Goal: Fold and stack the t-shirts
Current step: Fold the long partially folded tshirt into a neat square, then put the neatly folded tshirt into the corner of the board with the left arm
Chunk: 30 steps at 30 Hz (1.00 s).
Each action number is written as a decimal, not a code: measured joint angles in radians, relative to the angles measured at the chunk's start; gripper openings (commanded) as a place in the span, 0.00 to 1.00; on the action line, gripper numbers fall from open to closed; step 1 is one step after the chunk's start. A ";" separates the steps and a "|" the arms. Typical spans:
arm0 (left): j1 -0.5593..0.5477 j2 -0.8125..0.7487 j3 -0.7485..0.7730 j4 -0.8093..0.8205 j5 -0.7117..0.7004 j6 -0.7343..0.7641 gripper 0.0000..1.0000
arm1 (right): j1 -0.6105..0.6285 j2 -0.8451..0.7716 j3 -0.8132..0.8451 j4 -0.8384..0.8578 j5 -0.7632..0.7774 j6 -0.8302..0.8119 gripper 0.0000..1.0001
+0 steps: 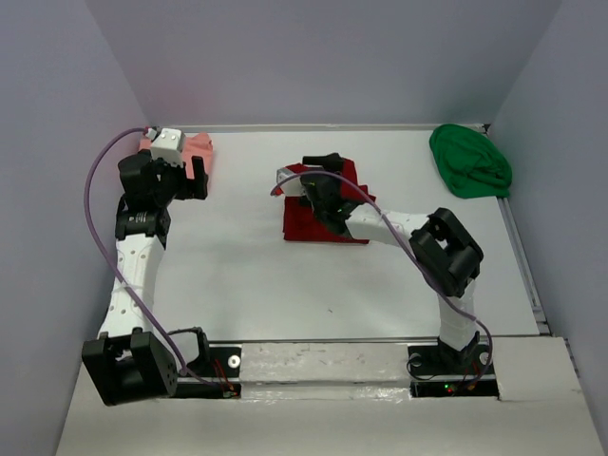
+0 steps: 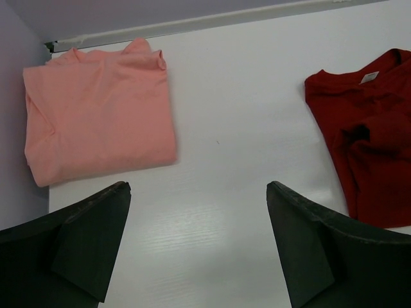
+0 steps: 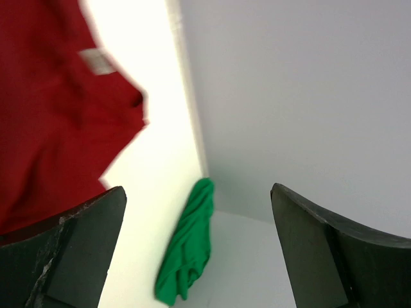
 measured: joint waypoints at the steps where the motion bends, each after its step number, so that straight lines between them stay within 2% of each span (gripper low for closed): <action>1: 0.000 0.010 0.006 0.000 0.002 0.000 0.99 | 0.000 -0.018 0.021 0.000 0.000 -0.008 1.00; 7: 0.000 0.055 0.039 -0.005 0.033 -0.008 0.99 | -0.019 -0.171 0.148 -0.005 0.003 -0.015 1.00; 9: 0.000 0.064 0.041 -0.009 0.059 -0.010 0.99 | -0.037 -0.232 0.184 -0.063 -0.005 0.060 0.97; 13: 0.000 0.083 0.040 -0.016 0.113 -0.015 0.99 | -0.058 -0.301 0.259 -0.265 -0.074 0.239 0.82; 14: 0.000 0.085 0.038 -0.016 0.122 -0.017 0.99 | -0.061 -0.312 0.274 -0.322 -0.103 0.288 0.72; 15: 0.000 0.086 0.036 -0.016 0.126 -0.018 0.99 | -0.063 -0.328 0.291 -0.408 -0.152 0.349 0.69; 17: 0.000 0.086 0.034 -0.016 0.125 -0.018 0.99 | -0.061 -0.336 0.308 -0.521 -0.231 0.449 0.54; 20: 0.000 0.086 0.028 -0.014 0.124 -0.024 0.99 | -0.060 -0.335 0.315 -0.658 -0.333 0.547 0.48; 24: 0.000 0.089 0.008 -0.008 0.125 -0.033 0.99 | -0.060 -0.315 0.321 -0.850 -0.489 0.663 0.47; 30: 0.000 0.109 0.002 -0.007 0.125 -0.043 0.99 | -0.060 -0.246 0.330 -1.002 -0.670 0.762 0.48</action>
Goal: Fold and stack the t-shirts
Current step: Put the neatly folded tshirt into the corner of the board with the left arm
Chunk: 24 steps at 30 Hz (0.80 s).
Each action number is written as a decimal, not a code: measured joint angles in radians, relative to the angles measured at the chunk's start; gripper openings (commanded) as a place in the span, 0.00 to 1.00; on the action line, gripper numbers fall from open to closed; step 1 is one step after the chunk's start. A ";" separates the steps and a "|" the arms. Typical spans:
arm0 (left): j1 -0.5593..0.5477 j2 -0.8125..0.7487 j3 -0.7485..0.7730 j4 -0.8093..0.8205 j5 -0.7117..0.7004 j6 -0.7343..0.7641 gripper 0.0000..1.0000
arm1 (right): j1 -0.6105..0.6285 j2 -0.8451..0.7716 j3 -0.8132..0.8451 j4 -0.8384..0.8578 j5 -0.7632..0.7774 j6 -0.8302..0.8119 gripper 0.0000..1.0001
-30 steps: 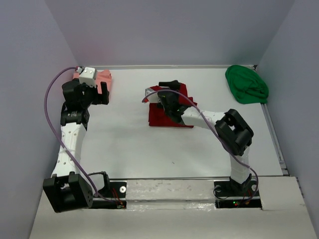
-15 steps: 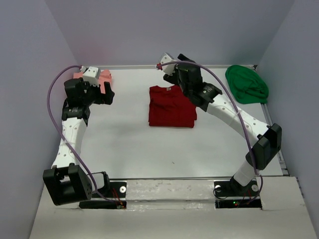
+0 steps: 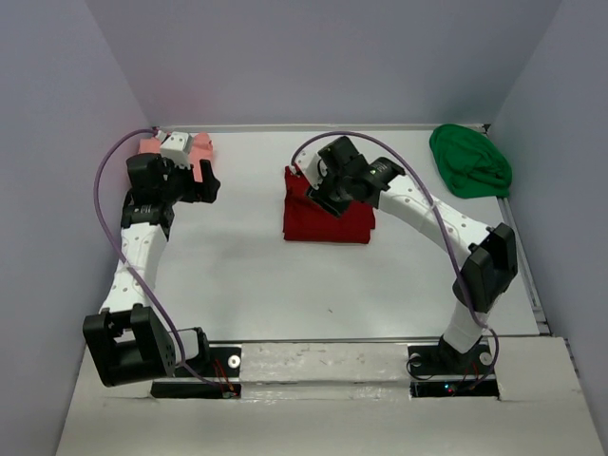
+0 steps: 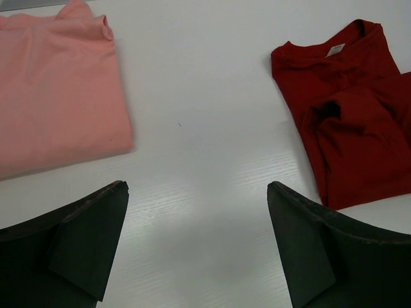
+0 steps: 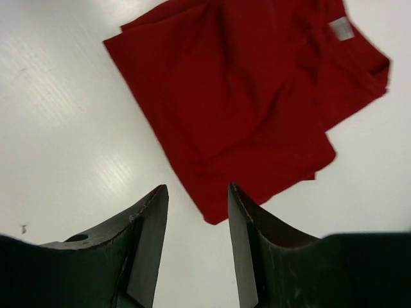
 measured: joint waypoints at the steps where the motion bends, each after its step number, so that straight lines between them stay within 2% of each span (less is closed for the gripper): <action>1: 0.000 0.004 0.000 0.000 0.000 -0.002 0.99 | 0.000 0.017 0.011 -0.025 -0.038 0.011 0.48; 6: 0.000 0.017 0.000 0.000 0.002 -0.013 0.99 | 0.000 0.150 0.119 -0.133 -0.198 0.041 0.50; 10: 0.000 0.019 0.000 0.001 0.011 -0.016 0.99 | 0.000 0.241 0.181 -0.175 -0.270 0.049 0.61; 17: 0.000 0.051 0.000 -0.002 0.036 -0.005 0.98 | 0.008 0.374 0.312 -0.216 -0.301 0.051 0.71; 24: 0.000 0.091 0.002 -0.013 0.048 0.025 0.97 | 0.048 0.512 0.443 -0.241 -0.303 0.051 0.73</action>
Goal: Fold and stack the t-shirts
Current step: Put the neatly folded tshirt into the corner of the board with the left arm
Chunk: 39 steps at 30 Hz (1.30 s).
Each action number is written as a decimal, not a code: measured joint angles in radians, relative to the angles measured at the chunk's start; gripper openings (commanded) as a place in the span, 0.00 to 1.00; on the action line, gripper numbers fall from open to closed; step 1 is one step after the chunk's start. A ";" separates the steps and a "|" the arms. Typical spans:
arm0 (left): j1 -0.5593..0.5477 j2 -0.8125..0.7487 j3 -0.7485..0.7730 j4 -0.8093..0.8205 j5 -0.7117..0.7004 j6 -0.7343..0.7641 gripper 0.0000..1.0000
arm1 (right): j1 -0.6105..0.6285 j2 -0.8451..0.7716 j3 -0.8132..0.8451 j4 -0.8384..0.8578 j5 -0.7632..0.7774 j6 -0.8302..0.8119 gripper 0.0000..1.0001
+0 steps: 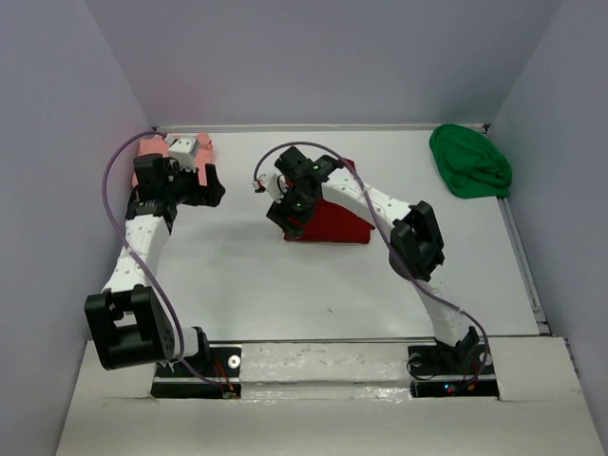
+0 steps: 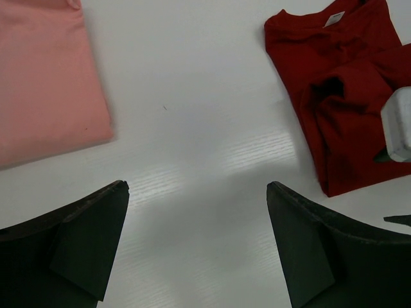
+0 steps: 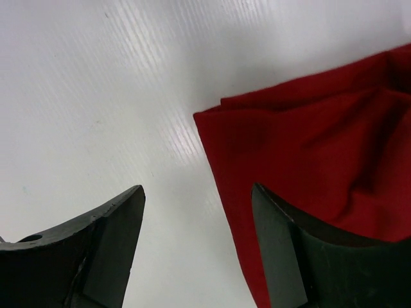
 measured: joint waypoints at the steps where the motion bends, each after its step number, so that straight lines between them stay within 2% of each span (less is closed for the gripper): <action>1: 0.000 0.003 0.000 0.000 0.001 0.003 0.98 | 0.006 0.016 0.017 -0.001 0.000 0.000 0.73; 13: 0.000 0.018 0.000 0.005 0.021 0.014 0.98 | 0.075 0.138 0.092 -0.021 0.025 -0.004 0.74; 30: 0.000 0.018 -0.001 0.007 0.075 0.013 0.97 | 0.076 0.158 0.137 -0.008 0.156 -0.031 0.78; 39: 0.000 0.036 -0.001 0.014 0.094 0.011 0.97 | 0.076 0.191 0.137 0.009 0.163 -0.041 0.78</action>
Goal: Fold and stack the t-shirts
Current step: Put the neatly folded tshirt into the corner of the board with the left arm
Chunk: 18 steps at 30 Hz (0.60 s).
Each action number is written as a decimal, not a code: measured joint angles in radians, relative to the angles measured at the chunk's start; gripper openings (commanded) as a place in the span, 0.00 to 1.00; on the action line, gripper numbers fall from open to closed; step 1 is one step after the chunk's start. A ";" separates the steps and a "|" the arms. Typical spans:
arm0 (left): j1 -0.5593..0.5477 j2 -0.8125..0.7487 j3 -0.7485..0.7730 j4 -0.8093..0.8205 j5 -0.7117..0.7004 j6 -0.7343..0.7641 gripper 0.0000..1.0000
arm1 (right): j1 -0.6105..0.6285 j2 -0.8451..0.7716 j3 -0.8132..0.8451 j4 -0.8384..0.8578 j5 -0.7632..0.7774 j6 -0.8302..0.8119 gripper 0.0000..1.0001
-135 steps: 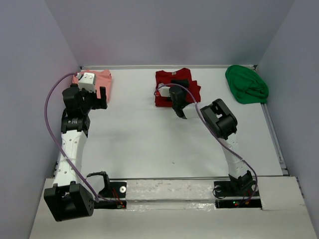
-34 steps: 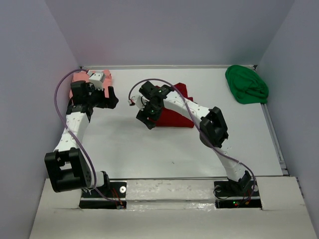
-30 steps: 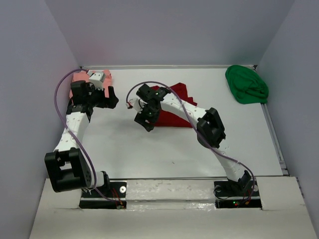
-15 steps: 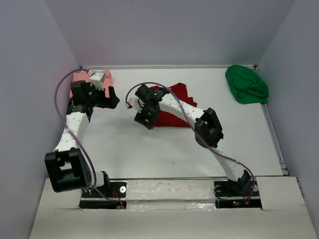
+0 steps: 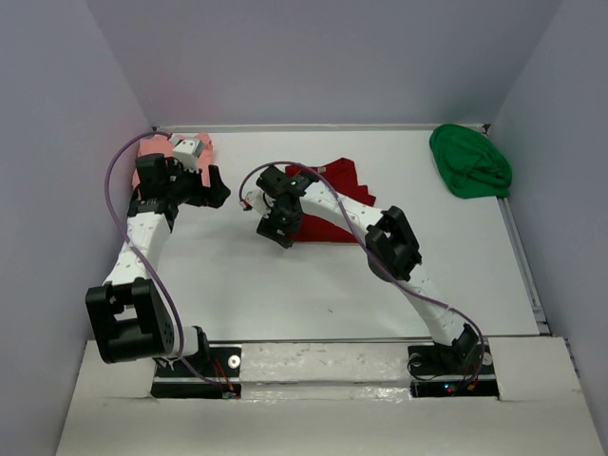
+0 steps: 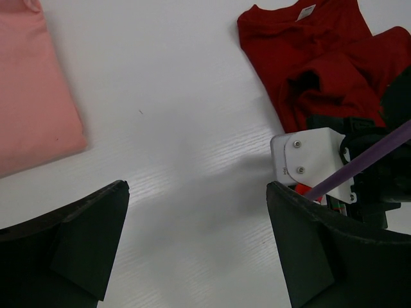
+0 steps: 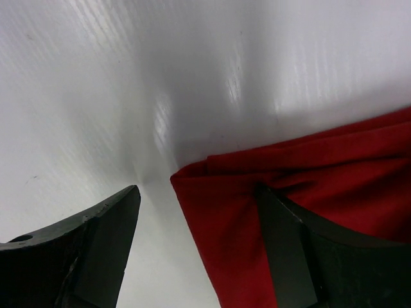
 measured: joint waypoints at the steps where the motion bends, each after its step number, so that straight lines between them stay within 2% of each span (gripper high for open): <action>1: 0.000 0.002 0.000 0.000 0.000 0.000 0.97 | 0.000 0.014 0.000 0.002 0.000 0.000 0.78; 4: 0.000 0.007 0.000 0.000 0.003 0.001 0.97 | 0.000 0.031 0.016 0.004 0.005 -0.007 0.78; 7: 0.000 0.010 0.000 0.000 0.005 0.001 0.97 | 0.000 0.040 0.026 0.010 0.007 -0.010 0.72; 8: 0.000 0.010 0.000 0.000 0.006 0.002 0.97 | 0.000 0.042 0.029 0.012 0.011 -0.011 0.64; 11: 0.000 0.010 0.000 0.000 0.010 0.003 0.97 | 0.000 0.047 0.034 0.018 0.029 -0.018 0.55; 12: 0.000 0.010 0.000 0.000 0.010 0.003 0.97 | -0.001 0.047 0.034 0.023 0.038 -0.020 0.48; 14: 0.000 0.010 0.000 0.000 0.011 0.005 0.97 | -0.002 0.047 0.034 0.027 0.048 -0.025 0.44; 17: 0.000 0.010 0.000 0.000 0.014 0.006 0.96 | -0.002 0.047 0.031 0.039 0.062 -0.028 0.22; 18: 0.000 0.010 0.000 0.000 0.015 0.006 0.92 | -0.002 0.047 0.029 0.045 0.067 -0.030 0.20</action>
